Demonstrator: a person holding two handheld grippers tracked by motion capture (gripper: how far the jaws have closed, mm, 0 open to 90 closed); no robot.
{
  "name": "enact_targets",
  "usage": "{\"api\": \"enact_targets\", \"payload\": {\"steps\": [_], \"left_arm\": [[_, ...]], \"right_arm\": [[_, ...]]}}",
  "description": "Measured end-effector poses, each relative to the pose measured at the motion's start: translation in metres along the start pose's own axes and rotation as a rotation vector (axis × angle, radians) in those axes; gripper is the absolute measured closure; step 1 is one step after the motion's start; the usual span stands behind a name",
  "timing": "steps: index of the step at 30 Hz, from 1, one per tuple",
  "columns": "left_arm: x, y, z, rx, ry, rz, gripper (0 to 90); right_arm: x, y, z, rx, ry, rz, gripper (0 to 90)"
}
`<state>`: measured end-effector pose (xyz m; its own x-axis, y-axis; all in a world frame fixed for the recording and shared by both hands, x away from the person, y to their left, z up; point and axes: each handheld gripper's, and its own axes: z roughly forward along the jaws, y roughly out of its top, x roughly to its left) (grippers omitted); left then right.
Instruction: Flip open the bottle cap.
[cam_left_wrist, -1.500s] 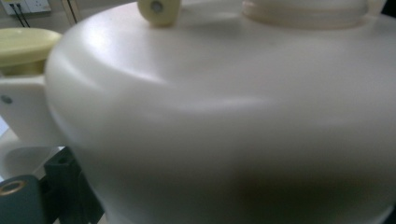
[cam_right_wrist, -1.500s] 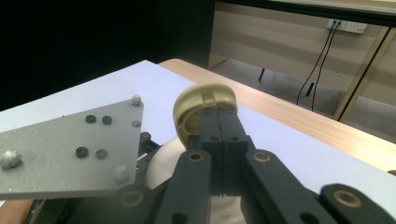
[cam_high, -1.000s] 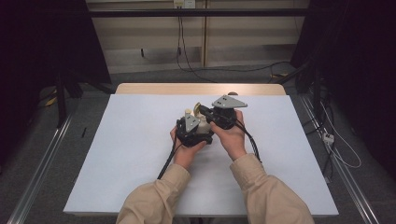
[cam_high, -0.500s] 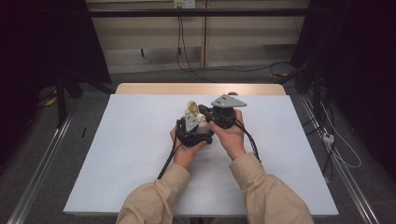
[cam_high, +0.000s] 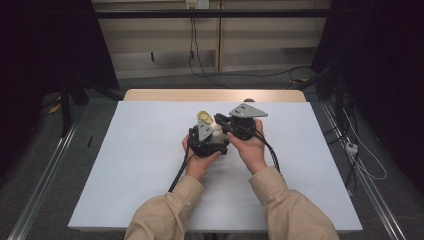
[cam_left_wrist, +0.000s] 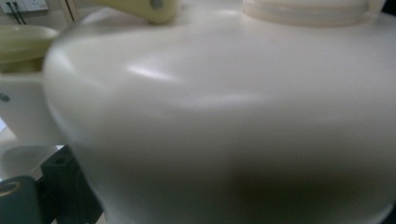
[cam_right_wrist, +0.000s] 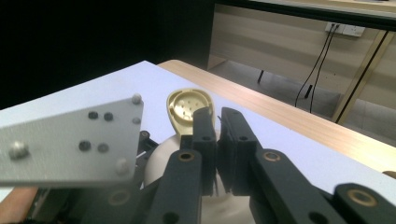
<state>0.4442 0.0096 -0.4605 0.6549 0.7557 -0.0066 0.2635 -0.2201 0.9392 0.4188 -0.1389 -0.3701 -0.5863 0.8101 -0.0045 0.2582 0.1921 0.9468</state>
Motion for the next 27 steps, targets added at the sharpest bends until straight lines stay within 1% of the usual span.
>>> {"api": "enact_targets", "payload": {"steps": [2, 3, 6, 8, 10, 11, 12, 13, 15, 16, 18, 19, 20, 21, 22, 23, 27], "left_arm": [[0.001, 0.000, 0.000, 0.003, -0.006, -0.007, 4.2], [0.001, 0.000, -0.001, 0.008, -0.008, -0.012, 4.2], [0.001, 0.000, -0.002, 0.025, -0.006, 0.004, 4.3], [0.000, 0.000, -0.002, 0.030, -0.005, 0.005, 4.0], [0.000, 0.000, -0.002, 0.041, -0.001, 0.014, 4.0], [0.000, 0.000, -0.002, 0.045, -0.004, 0.016, 3.8], [0.000, 0.000, -0.003, 0.049, -0.006, 0.017, 3.8], [0.001, 0.000, -0.004, 0.062, -0.008, 0.026, 3.8], [0.001, -0.001, -0.006, 0.069, -0.011, 0.037, 3.8], [0.002, -0.002, -0.007, 0.071, -0.013, 0.034, 3.8], [0.002, -0.003, -0.010, 0.075, -0.016, 0.029, 4.0], [0.002, -0.003, -0.012, 0.082, -0.013, 0.032, 4.1], [0.002, -0.003, -0.013, 0.089, -0.009, 0.037, 4.1], [0.002, -0.004, -0.014, 0.108, -0.008, 0.045, 4.2], [0.002, -0.004, -0.015, 0.125, -0.009, 0.043, 4.4], [0.003, -0.005, -0.015, 0.141, -0.015, 0.035, 4.5], [0.006, -0.007, -0.023, 0.149, -0.037, 0.013, 5.8]], "right_arm": [[0.000, -0.003, -0.001, 0.000, -0.001, 0.004, 81.3], [0.000, -0.003, -0.001, 0.000, -0.001, 0.004, 81.3], [0.000, -0.005, -0.002, -0.002, 0.002, 0.009, 77.9], [0.001, -0.006, -0.003, -0.001, 0.004, 0.015, 75.6], [0.001, -0.007, -0.005, -0.003, 0.003, 0.027, 70.2], [0.000, -0.008, -0.007, -0.006, 0.012, 0.033, 67.2], [0.000, -0.008, -0.007, -0.006, 0.012, 0.033, 67.2], [0.001, -0.009, -0.008, -0.005, 0.009, 0.039, 62.2], [0.000, -0.011, -0.011, -0.005, 0.013, 0.043, 57.4], [0.000, -0.013, -0.013, -0.003, 0.005, 0.046, 51.5], [0.000, -0.015, -0.015, -0.005, 0.010, 0.048, 50.3], [-0.001, -0.018, -0.019, -0.004, 0.000, 0.049, 42.3], [-0.001, -0.018, -0.019, -0.004, 0.000, 0.049, 42.3], [-0.002, -0.020, -0.021, -0.004, 0.003, 0.047, 39.9], [-0.003, -0.022, -0.023, 0.000, 0.010, 0.056, 37.7], [-0.003, -0.024, -0.025, 0.001, 0.003, 0.053, 35.3], [-0.005, -0.032, -0.034, -0.005, -0.002, 0.065, 30.9]]}}
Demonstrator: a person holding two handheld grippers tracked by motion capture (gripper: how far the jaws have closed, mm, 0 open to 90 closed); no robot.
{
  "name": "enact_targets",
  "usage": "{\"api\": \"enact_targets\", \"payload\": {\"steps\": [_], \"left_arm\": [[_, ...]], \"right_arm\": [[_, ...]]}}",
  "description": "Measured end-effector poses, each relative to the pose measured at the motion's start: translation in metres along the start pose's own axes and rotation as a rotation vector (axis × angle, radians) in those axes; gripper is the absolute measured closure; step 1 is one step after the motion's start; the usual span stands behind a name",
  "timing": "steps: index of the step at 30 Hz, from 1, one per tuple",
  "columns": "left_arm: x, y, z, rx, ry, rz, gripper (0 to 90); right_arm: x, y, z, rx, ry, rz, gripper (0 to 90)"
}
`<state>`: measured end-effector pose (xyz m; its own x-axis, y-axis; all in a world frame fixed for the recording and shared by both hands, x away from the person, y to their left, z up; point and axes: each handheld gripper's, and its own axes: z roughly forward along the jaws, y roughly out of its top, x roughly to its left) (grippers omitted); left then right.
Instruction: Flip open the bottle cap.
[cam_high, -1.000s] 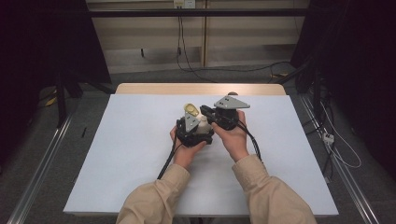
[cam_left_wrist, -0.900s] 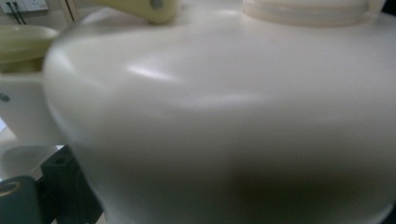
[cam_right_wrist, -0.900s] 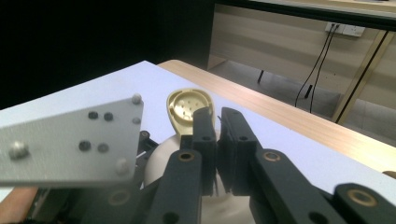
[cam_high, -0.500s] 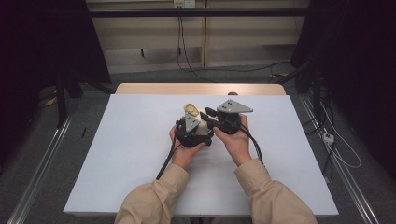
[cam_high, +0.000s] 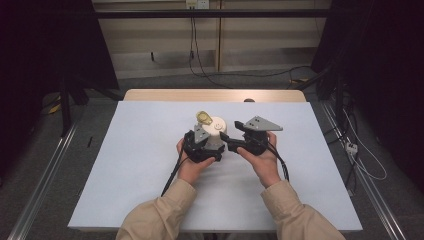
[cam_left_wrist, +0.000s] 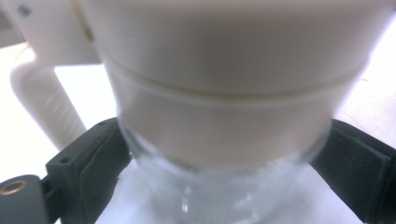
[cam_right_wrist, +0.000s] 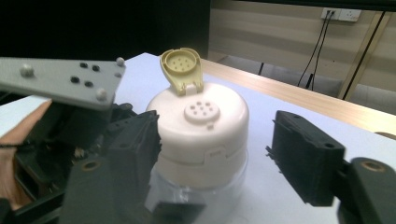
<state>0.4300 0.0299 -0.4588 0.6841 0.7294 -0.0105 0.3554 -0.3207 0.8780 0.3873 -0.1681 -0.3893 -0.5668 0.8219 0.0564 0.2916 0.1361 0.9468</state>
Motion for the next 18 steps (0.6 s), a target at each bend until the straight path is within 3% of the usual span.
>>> {"api": "enact_targets", "payload": {"steps": [9, 18], "left_arm": [[0.007, -0.015, -0.031, -0.016, -0.065, -0.001, 6.8], [0.023, -0.022, -0.064, -0.030, -0.092, 0.007, 5.6]], "right_arm": [[-0.004, -0.020, -0.020, 0.013, 0.002, 0.007, 23.8], [-0.008, -0.042, -0.038, 0.034, -0.019, -0.006, 20.9]]}}
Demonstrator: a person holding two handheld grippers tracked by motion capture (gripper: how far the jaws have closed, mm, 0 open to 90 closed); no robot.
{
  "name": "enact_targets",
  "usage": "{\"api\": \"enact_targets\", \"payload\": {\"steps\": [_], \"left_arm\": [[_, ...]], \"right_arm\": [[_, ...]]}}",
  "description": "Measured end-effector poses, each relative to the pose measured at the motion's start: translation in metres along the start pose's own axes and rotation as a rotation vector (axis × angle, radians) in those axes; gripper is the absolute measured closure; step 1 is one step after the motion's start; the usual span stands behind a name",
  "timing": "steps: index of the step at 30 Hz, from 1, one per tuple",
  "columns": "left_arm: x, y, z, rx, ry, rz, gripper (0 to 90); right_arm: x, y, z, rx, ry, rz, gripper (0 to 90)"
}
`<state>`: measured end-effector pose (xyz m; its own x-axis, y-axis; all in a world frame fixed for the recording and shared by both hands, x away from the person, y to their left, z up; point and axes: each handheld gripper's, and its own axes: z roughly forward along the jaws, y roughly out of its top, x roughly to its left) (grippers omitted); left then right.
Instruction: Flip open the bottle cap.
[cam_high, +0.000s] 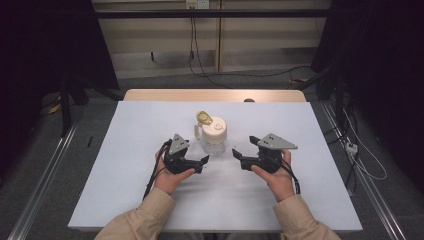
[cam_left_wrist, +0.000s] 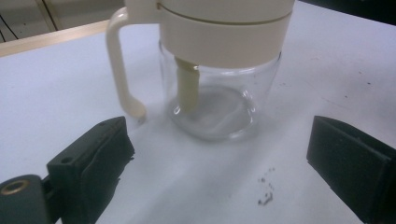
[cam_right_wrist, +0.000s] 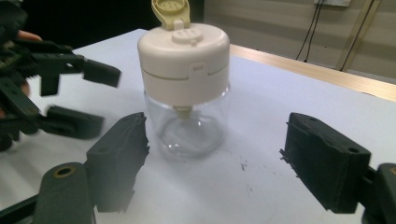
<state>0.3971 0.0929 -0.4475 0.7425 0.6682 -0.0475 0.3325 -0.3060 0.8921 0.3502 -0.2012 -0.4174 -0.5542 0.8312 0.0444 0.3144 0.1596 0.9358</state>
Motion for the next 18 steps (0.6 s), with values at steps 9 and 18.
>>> {"api": "enact_targets", "payload": {"steps": [9, 18], "left_arm": [[0.016, -0.010, -0.031, -0.012, -0.008, -0.020, 5.7], [0.029, -0.020, -0.058, -0.021, -0.004, -0.034, 5.6]], "right_arm": [[-0.005, -0.020, -0.018, 0.001, -0.018, 0.005, 18.6], [-0.005, -0.032, -0.030, 0.010, -0.017, -0.007, 17.7]]}}
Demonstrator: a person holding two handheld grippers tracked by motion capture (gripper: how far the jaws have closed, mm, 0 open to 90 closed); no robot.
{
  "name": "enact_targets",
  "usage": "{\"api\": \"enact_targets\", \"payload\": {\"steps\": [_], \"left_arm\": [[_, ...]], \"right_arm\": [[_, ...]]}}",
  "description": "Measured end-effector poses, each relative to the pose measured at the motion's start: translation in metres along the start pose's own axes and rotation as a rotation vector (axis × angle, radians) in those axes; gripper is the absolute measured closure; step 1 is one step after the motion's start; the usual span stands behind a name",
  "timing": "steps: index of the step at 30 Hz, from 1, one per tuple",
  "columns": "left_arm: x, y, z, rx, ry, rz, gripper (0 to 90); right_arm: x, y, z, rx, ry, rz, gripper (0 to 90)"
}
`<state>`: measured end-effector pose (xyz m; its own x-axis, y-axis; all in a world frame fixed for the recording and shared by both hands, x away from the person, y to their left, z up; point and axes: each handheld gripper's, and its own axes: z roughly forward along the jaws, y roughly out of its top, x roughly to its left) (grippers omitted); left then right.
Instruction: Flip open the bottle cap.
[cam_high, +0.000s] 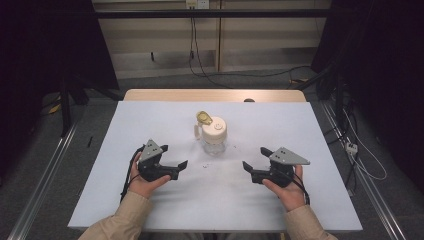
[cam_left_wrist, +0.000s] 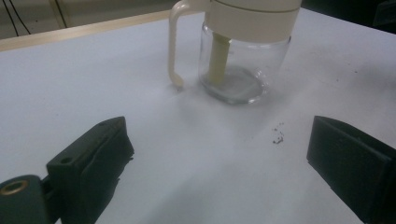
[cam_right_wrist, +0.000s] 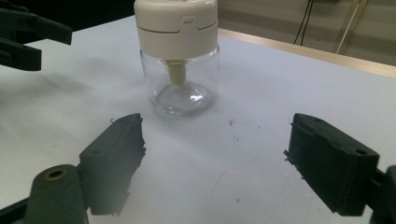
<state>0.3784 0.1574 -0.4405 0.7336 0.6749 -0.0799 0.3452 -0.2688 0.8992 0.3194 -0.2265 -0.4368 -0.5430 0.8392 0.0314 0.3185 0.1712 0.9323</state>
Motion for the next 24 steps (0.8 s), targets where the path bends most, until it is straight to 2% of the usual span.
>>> {"api": "enact_targets", "payload": {"steps": [8, 24], "left_arm": [[0.008, -0.008, -0.017, 0.003, 0.009, 0.012, 5.7], [0.022, -0.018, -0.040, -0.001, 0.034, -0.020, 6.0]], "right_arm": [[-0.002, -0.008, -0.009, 0.009, -0.007, -0.001, 17.6], [-0.008, -0.018, -0.024, 0.014, -0.011, -0.006, 17.6]]}}
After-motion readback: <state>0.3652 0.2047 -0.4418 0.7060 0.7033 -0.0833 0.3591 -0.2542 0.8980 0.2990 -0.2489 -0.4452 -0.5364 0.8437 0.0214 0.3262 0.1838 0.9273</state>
